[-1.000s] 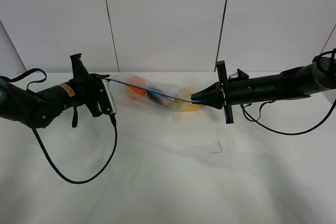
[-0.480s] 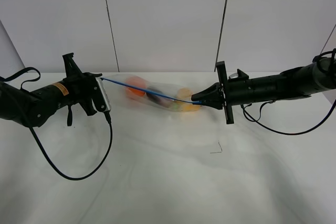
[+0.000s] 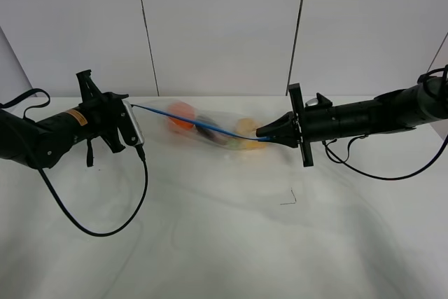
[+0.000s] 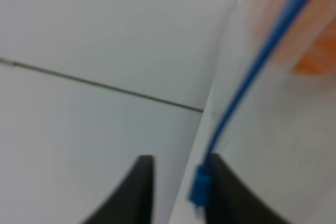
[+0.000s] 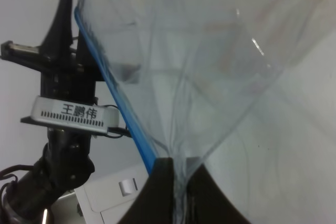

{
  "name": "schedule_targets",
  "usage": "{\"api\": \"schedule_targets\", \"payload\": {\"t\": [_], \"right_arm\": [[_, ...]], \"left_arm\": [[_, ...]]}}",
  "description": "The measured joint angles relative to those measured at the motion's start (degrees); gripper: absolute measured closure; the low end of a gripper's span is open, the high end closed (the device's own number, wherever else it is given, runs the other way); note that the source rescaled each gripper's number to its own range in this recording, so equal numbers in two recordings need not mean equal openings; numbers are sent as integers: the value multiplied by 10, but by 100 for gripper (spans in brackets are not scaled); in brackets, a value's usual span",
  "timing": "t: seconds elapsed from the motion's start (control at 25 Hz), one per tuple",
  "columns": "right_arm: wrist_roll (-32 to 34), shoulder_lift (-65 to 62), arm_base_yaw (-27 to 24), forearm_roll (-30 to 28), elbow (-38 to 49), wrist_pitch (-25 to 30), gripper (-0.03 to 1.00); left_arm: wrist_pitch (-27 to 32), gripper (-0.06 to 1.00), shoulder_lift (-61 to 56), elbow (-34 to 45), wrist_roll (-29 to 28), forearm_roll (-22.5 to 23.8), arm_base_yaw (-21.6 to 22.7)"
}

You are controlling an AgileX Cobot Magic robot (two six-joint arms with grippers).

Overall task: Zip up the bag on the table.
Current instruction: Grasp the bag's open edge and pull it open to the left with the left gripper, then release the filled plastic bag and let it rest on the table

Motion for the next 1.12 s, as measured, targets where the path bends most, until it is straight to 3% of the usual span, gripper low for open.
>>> {"api": "schedule_targets", "payload": {"t": [0.12,0.2,0.4,0.52,0.64,0.8,1.0,1.12], "right_arm": [[0,0,0,-3,0,0,97],[0,0,0,-3,0,0,97],[0,0,0,-3,0,0,97],[0,0,0,-3,0,0,97],[0,0,0,-3,0,0,97],[0,0,0,-2,0,0,97],[0,0,0,-2,0,0,97],[0,0,0,-2,0,0,97]], "left_arm": [[21,32,-2,0,0,-3,3],[37,23,-2,0,0,-3,7],[44,18,-2,0,-14,-10,34],[46,18,-2,0,-48,-53,43],[50,18,-2,0,-114,-129,43],[69,18,-2,0,-250,-227,43],[98,18,-2,0,-425,-258,44],[144,18,-4,-1,-481,-258,44]]}}
